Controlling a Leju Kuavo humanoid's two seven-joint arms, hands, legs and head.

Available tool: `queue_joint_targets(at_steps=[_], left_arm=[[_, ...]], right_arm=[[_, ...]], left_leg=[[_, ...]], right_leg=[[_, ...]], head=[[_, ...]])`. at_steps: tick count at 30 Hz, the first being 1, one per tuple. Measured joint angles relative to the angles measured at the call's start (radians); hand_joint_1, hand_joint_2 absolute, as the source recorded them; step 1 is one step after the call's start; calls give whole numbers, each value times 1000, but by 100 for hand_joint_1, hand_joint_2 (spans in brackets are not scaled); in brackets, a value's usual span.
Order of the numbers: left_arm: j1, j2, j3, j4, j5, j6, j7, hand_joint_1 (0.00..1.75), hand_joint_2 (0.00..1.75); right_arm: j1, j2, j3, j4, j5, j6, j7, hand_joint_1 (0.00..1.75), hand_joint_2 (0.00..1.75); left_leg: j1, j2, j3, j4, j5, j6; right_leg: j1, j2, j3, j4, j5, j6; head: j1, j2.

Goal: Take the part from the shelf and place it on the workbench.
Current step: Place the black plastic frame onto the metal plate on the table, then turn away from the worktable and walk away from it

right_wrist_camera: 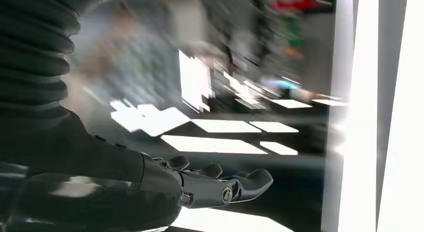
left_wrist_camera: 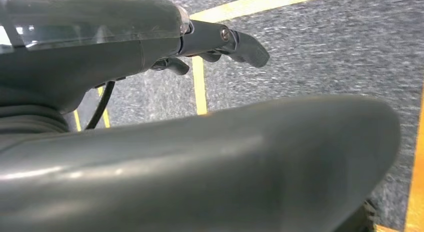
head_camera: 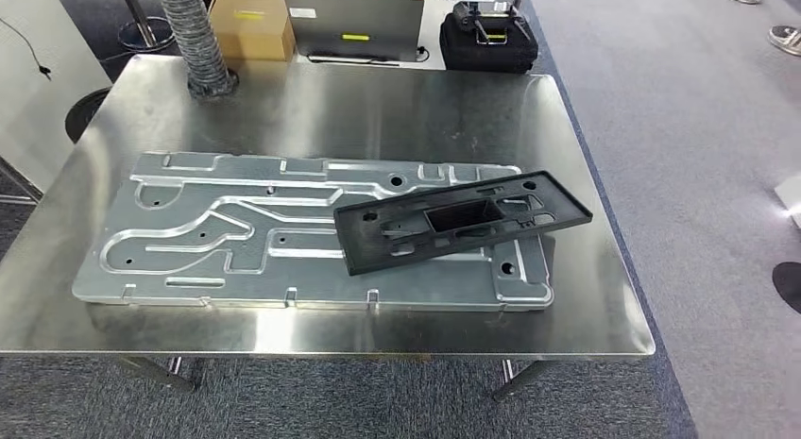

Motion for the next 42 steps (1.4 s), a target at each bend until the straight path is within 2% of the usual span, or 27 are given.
queue_joint_targets(at_steps=[2, 4, 5, 6, 7, 9, 11, 14, 15, 17, 19, 20, 21, 22, 24, 26, 28, 30, 31, 32, 34, 35, 36, 37, 39, 40, 42], left_arm=[[-8, 3, 8, 0, -1, 3, 5, 0, 0], [-16, 9, 14, 0, -3, 5, 8, 0, 0], [-21, 12, 18, 0, -3, 5, 9, 0, 0], [-25, 15, 20, 0, -4, 6, 10, 0, 0], [-28, 17, 22, 0, -4, 6, 10, 0, 0], [-33, 20, 23, 0, -4, 6, 11, 0, 0], [-36, 22, 23, 0, -4, 6, 11, 0, 0], [-37, 26, 25, 0, -4, 6, 12, 0, 0], [-37, 27, 25, 0, -4, 6, 12, 0, 0], [-35, 29, 27, 0, -4, 6, 12, 0, 0], [-34, 30, 28, 0, -4, 6, 12, 0, 0], [-34, 31, 28, 0, -4, 6, 12, 0, 0], [-34, 31, 28, 0, -4, 6, 12, 0, 0], [-34, 32, 28, 0, -4, 6, 12, 0, 0], [-36, 34, 28, 0, -4, 6, 12, 0, 0], [-37, 37, 28, -1, -4, 6, 12, 0, 0], [-38, 38, 29, -2, -4, 6, 12, 0, 0], [-38, 38, 29, -1, -4, 6, 12, 0, 0], [-38, 38, 29, -1, -4, 6, 12, 0, 0], [-39, 38, 29, -1, -4, 6, 12, 0, 0], [-40, 39, 29, -2, -4, 6, 12, 0, 0], [-40, 39, 29, -2, -4, 6, 12, 0, 0], [-39, 39, 29, -2, -4, 6, 12, 0, 0], [-39, 39, 29, -2, -4, 6, 12, 0, 0], [-40, 40, 30, -2, -4, 6, 12, 0, 0], [-41, 40, 30, -2, -4, 6, 12, 0, 0], [-43, 41, 30, -4, -4, 6, 12, 0, 0]], right_arm=[[-65, -33, 0, 152, -72, 26, 155, 0, 0], [-108, -59, 0, 255, -81, 159, 224, 0, 0], [-124, -73, 0, 296, -81, 213, 239, 0, 0], [-137, -85, 0, 329, -79, 241, 246, 0, 0], [-147, -93, 0, 354, -78, 253, 250, 0, 0], [-160, -99, 0, 386, -77, 261, 254, 0, 0], [-170, -98, 0, 406, -77, 264, 255, 0, 0], [-178, -98, 0, 429, -77, 265, 257, 0, 0], [-181, -99, 0, 434, -77, 265, 258, 0, 0], [-185, -102, 0, 444, -77, 265, 258, 0, 0], [-187, -103, 0, 452, -77, 265, 258, 0, 0], [-187, -104, 0, 455, -77, 265, 258, 0, 0], [-187, -104, 0, 458, -77, 265, 258, 0, 0], [-188, -105, 0, 461, -77, 265, 258, 0, 0], [-188, -107, 0, 467, -77, 265, 258, 0, 0], [-189, -108, 0, 472, -77, 265, 258, 0, 0], [-191, -108, 0, 475, -77, 265, 257, 0, 0], [-191, -107, 0, 477, -77, 265, 258, 0, 0], [-191, -106, 0, 479, -77, 265, 258, 0, 0], [-191, -106, 0, 480, -77, 264, 257, 0, 0], [-191, -109, 0, 482, -77, 265, 257, 0, 0], [-191, -111, 0, 484, -77, 265, 257, 0, 0], [-191, -114, 0, 485, -77, 265, 258, 0, 0], [-191, -116, 0, 487, -77, 265, 258, 0, 0], [-191, -117, 0, 488, -77, 265, 258, 0, 0], [-192, -117, 0, 488, -77, 265, 257, 0, 0], [-194, -116, 0, 490, -76, 265, 257, 0, 0]], left_leg=[[-5, 15, -8, -2, 10, 17], [-18, 29, -18, -1, 19, 29], [-25, 35, -25, 0, 23, 34], [-33, 38, -32, 2, 27, 39], [-41, 41, -40, 4, 32, 43], [-57, 42, -53, 10, 41, 48], [-64, 43, -62, 14, 51, 45], [-62, 39, -73, 16, 67, 32], [-62, 36, -81, 25, 58, 25], [-58, 28, -111, 94, -11, 8], [-50, 26, -151, 224, -104, -6], [-45, 26, -161, 277, -126, -10], [-41, 26, -156, 300, -124, -13], [-38, 26, -133, 285, -102, -14], [-37, 26, -46, 165, -48, -9], [-39, 27, 28, 39, -34, 2], [-42, 27, 42, -1, -34, 12], [-39, 29, 31, -11, -13, 26], [-36, 31, 23, -17, 0, 34], [-34, 33, 13, -22, 13, 40], [-34, 36, -14, -20, 35, 44], [-34, 36, -29, -17, 45, 43], [-33, 36, -45, -12, 54, 41], [-33, 37, -63, -4, 62, 37], [-30, 36, -97, 17, 72, 28], [-29, 36, -110, 27, 75, 23], [-29, 35, -126, 39, 85, 9]], right_leg=[[-10, 25, -36, 92, -75, 12], [-15, 35, -81, 235, -154, 17], [-16, 36, -90, 282, -166, 14], [-16, 36, -81, 292, -157, 7], [-15, 36, -54, 265, -133, -2], [-9, 39, 34, 139, -91, -27], [0, 43, 96, 37, -87, -43], [4, 40, 95, 6, -75, -54], [2, 38, 89, 1, -66, -58], [-3, 34, 69, -3, -46, -67], [-3, 33, 41, 4, -30, -71], [-4, 34, 26, 9, -23, -71], [-4, 34, 10, 15, -15, -71], [-4, 35, -6, 22, -9, -69], [-5, 36, -34, 37, 2, -65], [-5, 36, -49, 46, 15, -57], [-7, 35, -54, 43, 32, -45], [-9, 36, -59, 41, 36, -34], [-11, 38, -66, 55, 14, -28], [-14, 40, -76, 89, -28, -22], [-22, 42, -102, 206, -133, -8], [-28, 42, -110, 267, -163, -1], [-35, 42, -107, 306, -164, 6], [-41, 42, -90, 314, -144, 12], [-54, 42, -5, 222, -91, 24], [-54, 44, 49, 148, -88, 28], [-49, 45, 116, 37, -113, 17]], head=[[0, 0], [0, 0], [0, 0], [0, 0], [0, 0], [0, 0], [0, 0], [0, 0], [0, 0], [0, 0], [0, 0], [0, 0], [0, 0], [0, 0], [0, 0], [0, 0], [0, 0], [0, 0], [0, 0], [0, 0], [0, 0], [0, 0], [0, 0], [0, 0], [0, 0], [0, 0], [1, 0]])
